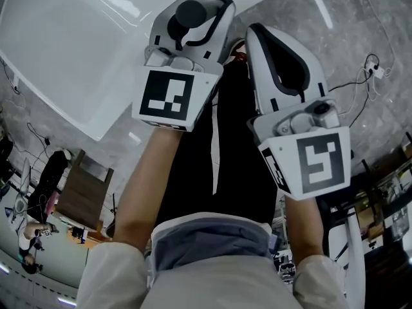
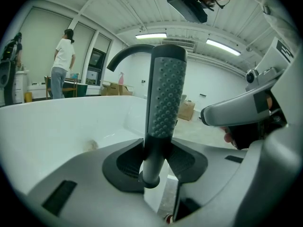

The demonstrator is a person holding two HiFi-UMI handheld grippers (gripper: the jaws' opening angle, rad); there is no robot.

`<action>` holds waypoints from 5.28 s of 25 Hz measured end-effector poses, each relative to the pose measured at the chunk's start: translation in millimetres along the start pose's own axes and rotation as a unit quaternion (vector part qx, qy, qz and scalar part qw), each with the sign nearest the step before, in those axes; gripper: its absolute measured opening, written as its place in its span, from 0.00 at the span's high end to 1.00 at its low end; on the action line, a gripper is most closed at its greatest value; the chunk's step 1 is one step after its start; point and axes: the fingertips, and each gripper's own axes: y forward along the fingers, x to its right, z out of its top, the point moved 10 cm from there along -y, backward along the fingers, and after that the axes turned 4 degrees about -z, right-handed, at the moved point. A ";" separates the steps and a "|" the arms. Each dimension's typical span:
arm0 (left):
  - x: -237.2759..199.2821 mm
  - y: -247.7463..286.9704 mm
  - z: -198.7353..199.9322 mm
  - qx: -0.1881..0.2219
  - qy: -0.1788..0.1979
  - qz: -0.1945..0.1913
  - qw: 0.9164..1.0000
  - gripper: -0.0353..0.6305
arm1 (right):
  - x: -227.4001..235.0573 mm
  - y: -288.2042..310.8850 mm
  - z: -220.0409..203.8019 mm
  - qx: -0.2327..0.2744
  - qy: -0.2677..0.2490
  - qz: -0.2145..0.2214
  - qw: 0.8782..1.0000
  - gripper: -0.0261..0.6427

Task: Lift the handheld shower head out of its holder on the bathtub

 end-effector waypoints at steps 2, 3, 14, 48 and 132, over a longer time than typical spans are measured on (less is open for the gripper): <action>0.6 -1.0 2.1 0.001 -0.001 0.000 1.000 0.73 | -0.8 -1.1 1.8 0.002 0.000 -0.001 1.000 0.93; 0.7 -1.6 3.9 0.002 -0.004 0.001 1.000 0.73 | -1.1 -1.5 3.2 0.003 -0.001 -0.002 1.000 0.93; 6.9 -13.7 28.1 0.006 -0.005 0.009 1.000 0.73 | -10.6 -12.8 22.2 0.022 0.004 -0.005 1.000 0.93; 43.3 -63.9 103.7 0.036 0.034 -0.015 0.999 0.73 | -22.0 -80.4 90.5 0.059 -0.010 0.004 0.998 0.93; 86.8 -261.4 275.2 0.158 0.034 -0.066 0.985 0.74 | -144.7 -249.8 230.9 0.185 -0.072 -0.048 0.979 0.93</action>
